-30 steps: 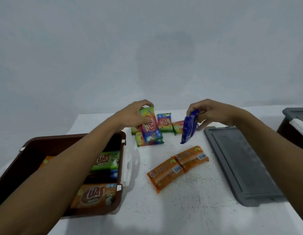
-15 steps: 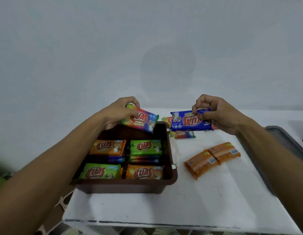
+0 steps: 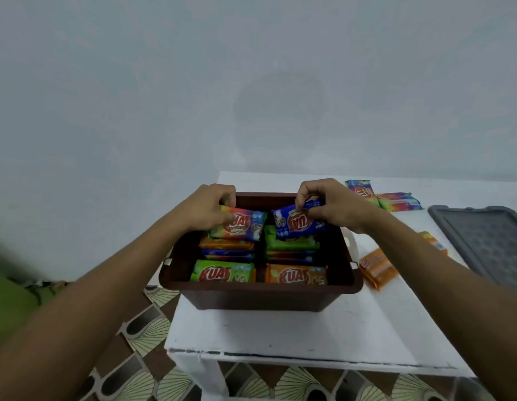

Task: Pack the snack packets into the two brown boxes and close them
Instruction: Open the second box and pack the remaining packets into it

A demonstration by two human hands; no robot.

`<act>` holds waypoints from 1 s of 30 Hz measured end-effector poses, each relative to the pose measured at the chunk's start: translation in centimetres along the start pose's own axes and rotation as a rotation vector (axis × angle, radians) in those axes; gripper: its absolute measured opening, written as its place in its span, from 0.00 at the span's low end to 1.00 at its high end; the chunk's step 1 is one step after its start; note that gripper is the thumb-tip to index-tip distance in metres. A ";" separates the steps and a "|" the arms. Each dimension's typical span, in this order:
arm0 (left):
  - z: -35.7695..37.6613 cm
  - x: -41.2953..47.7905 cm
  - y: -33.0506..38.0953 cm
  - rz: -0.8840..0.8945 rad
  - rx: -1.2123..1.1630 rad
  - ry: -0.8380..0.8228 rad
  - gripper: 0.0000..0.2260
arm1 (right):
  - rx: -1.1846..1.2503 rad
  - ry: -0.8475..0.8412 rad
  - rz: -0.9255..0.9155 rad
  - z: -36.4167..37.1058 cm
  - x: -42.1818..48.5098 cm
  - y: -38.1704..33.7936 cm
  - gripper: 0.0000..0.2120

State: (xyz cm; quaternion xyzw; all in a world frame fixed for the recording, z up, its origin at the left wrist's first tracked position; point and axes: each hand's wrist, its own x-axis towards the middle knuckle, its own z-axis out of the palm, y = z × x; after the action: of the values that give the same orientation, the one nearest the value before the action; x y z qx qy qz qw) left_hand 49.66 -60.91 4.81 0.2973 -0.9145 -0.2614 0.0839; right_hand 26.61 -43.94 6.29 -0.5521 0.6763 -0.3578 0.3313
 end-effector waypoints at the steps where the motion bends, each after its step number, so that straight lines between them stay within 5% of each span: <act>1: 0.2 -0.1 -0.1 0.025 0.104 0.015 0.09 | -0.044 0.010 -0.016 0.4 0.2 0.0 0.09; 6: 1.7 -0.3 -0.4 0.182 0.642 0.122 0.07 | -0.535 0.057 -0.182 1.2 0.2 0.3 0.16; 10: 1.9 -0.1 0.2 0.208 0.495 -0.038 0.20 | -0.959 -0.069 -0.116 2.8 0.1 0.2 0.30; 14: 2.2 0.3 0.5 0.199 0.622 -0.217 0.30 | -1.193 -0.107 -0.105 4.2 0.2 0.2 0.28; 21: 1.3 0.1 0.1 0.139 0.710 -0.207 0.25 | -1.161 -0.091 -0.115 4.1 0.8 0.3 0.27; 30: 1.9 0.0 -0.4 0.154 0.781 -0.129 0.35 | -1.123 0.012 -0.086 4.6 1.1 1.4 0.24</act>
State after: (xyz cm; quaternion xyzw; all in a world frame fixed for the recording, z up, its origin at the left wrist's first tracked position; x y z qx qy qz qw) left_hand 49.29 -60.36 2.99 0.2203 -0.9680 0.0947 -0.0734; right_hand 29.57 -45.35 2.62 -0.6686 0.7418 0.0409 -0.0320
